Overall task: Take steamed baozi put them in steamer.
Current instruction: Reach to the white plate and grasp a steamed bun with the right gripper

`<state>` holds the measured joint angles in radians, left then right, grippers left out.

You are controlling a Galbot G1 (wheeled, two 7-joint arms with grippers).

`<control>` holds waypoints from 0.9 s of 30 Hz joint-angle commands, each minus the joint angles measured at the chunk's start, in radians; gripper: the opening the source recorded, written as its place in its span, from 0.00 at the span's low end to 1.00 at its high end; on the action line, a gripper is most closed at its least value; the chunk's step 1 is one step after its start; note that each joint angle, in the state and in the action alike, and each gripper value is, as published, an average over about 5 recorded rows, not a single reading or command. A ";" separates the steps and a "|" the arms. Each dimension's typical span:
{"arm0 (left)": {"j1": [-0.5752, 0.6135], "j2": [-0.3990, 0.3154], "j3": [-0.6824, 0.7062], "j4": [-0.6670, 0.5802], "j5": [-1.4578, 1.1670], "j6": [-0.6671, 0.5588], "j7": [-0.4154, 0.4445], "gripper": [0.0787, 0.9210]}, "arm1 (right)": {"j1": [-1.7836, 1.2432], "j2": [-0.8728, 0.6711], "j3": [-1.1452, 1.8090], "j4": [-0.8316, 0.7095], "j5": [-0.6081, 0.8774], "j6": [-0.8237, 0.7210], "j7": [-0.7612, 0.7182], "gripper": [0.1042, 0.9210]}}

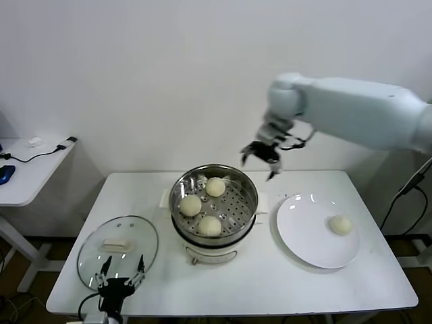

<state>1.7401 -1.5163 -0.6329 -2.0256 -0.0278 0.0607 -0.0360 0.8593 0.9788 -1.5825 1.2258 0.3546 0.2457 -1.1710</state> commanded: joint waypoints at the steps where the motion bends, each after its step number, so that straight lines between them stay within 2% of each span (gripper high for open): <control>1: -0.007 0.001 -0.003 0.005 -0.001 0.000 0.001 0.88 | -0.026 -0.345 -0.120 -0.065 0.044 -0.191 -0.003 0.88; 11: -0.003 -0.001 -0.015 0.007 -0.001 0.004 0.003 0.88 | -0.398 -0.432 0.159 -0.159 -0.106 -0.252 0.060 0.88; 27: 0.000 -0.006 -0.016 0.023 0.011 0.003 0.003 0.88 | -0.699 -0.339 0.448 -0.339 -0.235 -0.270 0.112 0.88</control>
<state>1.7409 -1.5223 -0.6484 -2.0063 -0.0189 0.0638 -0.0328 0.3532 0.6352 -1.2984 0.9891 0.1917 0.0014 -1.0809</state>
